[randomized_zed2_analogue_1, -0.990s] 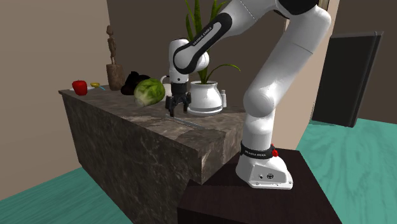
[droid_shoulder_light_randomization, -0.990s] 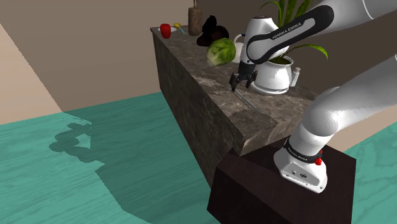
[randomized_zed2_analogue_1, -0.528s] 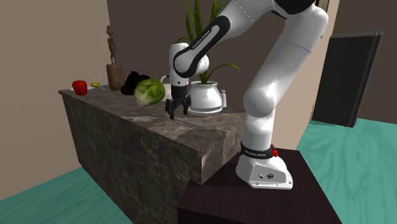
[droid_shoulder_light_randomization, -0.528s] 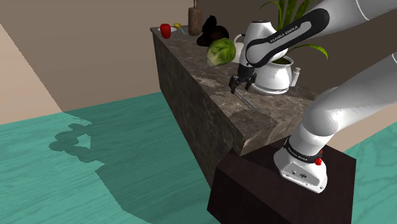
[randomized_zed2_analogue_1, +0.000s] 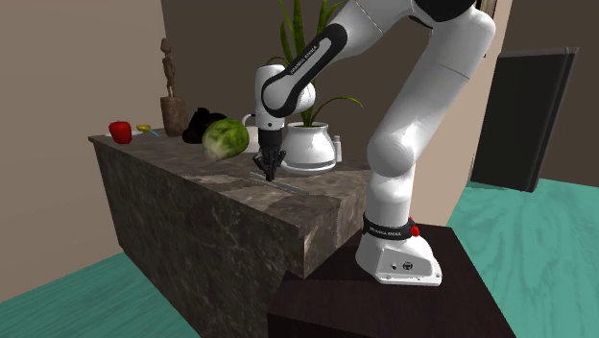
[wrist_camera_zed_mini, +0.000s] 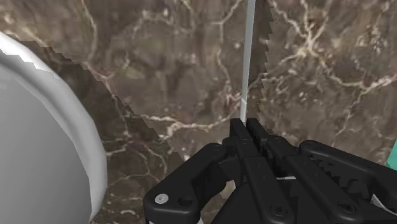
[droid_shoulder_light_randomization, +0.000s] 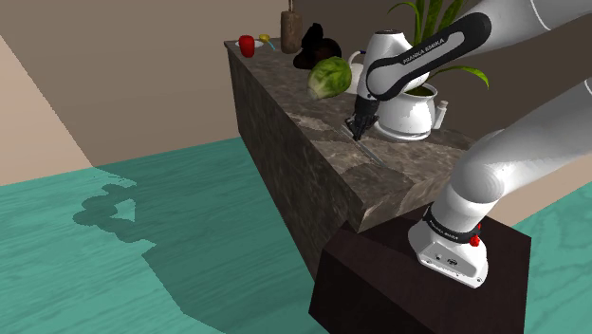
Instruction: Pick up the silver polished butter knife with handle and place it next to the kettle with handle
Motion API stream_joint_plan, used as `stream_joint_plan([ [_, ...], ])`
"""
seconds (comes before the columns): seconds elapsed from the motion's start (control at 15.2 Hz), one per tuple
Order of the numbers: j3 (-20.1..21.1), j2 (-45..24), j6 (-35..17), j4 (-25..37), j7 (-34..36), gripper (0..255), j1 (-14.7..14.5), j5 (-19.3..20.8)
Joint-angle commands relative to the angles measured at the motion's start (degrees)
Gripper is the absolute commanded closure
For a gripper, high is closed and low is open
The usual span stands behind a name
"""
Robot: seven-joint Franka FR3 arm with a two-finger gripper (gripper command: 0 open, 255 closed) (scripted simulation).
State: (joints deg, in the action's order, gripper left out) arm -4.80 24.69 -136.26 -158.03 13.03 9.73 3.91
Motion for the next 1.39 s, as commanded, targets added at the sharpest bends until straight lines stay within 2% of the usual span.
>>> stream_joint_plan([
  [0.0, 0.00, 0.00, 0.00, 0.00, 0.00, 255, 0.00, 0.00],
  [0.2, 0.00, -0.01, -0.01, 0.00, 0.00, 255, 0.00, 0.00],
  [1.32, 0.58, 7.84, 16.01, 8.17, -0.19, 255, -0.09, -0.42],
])
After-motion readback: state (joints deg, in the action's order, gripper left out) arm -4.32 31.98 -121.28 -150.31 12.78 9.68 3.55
